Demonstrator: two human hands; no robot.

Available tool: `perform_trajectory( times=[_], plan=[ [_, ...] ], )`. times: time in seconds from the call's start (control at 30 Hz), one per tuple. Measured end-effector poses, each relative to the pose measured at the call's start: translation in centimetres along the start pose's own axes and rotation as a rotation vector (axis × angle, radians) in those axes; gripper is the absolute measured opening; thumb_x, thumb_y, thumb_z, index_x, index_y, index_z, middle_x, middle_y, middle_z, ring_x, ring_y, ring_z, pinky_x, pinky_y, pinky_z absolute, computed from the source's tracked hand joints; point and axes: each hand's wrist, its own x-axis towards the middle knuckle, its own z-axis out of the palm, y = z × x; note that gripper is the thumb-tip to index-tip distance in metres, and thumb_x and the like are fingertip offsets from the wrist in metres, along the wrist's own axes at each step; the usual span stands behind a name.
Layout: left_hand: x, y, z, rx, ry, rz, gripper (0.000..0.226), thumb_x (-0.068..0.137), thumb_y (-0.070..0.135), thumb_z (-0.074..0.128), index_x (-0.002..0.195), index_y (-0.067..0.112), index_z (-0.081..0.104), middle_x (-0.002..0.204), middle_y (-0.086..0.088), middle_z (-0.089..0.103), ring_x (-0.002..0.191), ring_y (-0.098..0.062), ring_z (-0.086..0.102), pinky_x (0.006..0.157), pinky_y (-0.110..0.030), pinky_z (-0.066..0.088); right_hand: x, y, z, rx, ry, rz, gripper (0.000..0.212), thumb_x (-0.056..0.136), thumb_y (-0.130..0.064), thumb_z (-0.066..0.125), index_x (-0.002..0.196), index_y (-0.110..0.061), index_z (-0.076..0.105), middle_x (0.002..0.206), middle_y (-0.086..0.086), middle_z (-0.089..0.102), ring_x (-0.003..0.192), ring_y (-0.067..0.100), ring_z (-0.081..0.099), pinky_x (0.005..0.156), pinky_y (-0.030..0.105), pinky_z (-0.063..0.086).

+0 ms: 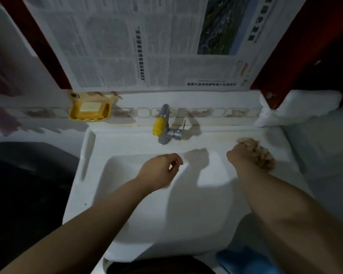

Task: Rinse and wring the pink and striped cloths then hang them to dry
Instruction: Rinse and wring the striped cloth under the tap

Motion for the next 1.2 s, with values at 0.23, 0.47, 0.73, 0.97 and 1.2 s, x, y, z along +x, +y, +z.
perform_trajectory(
  times=[0.23,0.47,0.73,0.97,1.2],
  plan=[
    [0.5,-1.3,1.1,-0.179,-0.055,-0.245,0.016,0.096,0.023,0.046,0.093,0.03,0.06,0.083,0.014,0.066,0.072,-0.01,0.066,0.072,-0.028,0.052,1.1,1.8,2.1,0.094,-0.056,0.154,0.054,0.087,-0.015,0.053,0.136,0.003,0.037,0.129,0.02,0.053,0.115,0.036,0.054,0.085,0.034,0.048],
    [0.5,-2.7,2.5,-0.269,-0.113,-0.361,0.019,0.093,0.02,0.046,0.086,0.031,0.06,0.084,0.007,0.07,0.075,-0.011,0.067,0.07,-0.03,0.054,1.1,2.3,4.4,0.021,-0.044,0.053,0.051,0.092,-0.014,0.047,0.14,0.002,0.035,0.143,0.02,0.042,0.125,0.037,0.046,0.098,0.039,0.043],
    [1.2,-3.5,3.7,-0.354,-0.029,-0.352,0.023,0.092,0.017,0.059,0.115,0.02,0.061,0.115,0.002,0.063,0.109,-0.013,0.057,0.088,-0.019,0.038,-3.9,-2.4,4.2,-0.323,-0.02,-0.394,0.048,0.096,-0.026,0.041,0.141,-0.01,0.035,0.15,0.019,0.026,0.134,0.041,0.027,0.108,0.047,0.026],
    [1.5,-3.5,3.2,-0.389,-0.094,-0.105,0.071,0.073,0.046,0.072,0.135,0.021,0.048,0.129,-0.002,0.057,0.117,-0.021,0.054,0.102,-0.043,0.043,-10.6,-6.8,2.6,0.421,-0.376,-0.726,0.02,0.098,-0.043,0.038,0.084,-0.032,0.048,0.072,-0.002,0.062,0.065,0.017,0.063,0.062,0.037,0.054],
    [-0.7,-3.3,0.7,-0.825,-0.01,-0.352,0.02,0.09,0.029,0.065,0.093,0.009,0.067,0.083,-0.004,0.073,0.076,-0.021,0.068,0.07,-0.03,0.055,-10.9,-9.0,3.2,0.34,-0.34,-0.701,0.033,0.095,-0.054,0.037,0.079,-0.027,0.046,0.085,0.0,0.062,0.085,0.024,0.06,0.076,0.037,0.046]
  ],
)
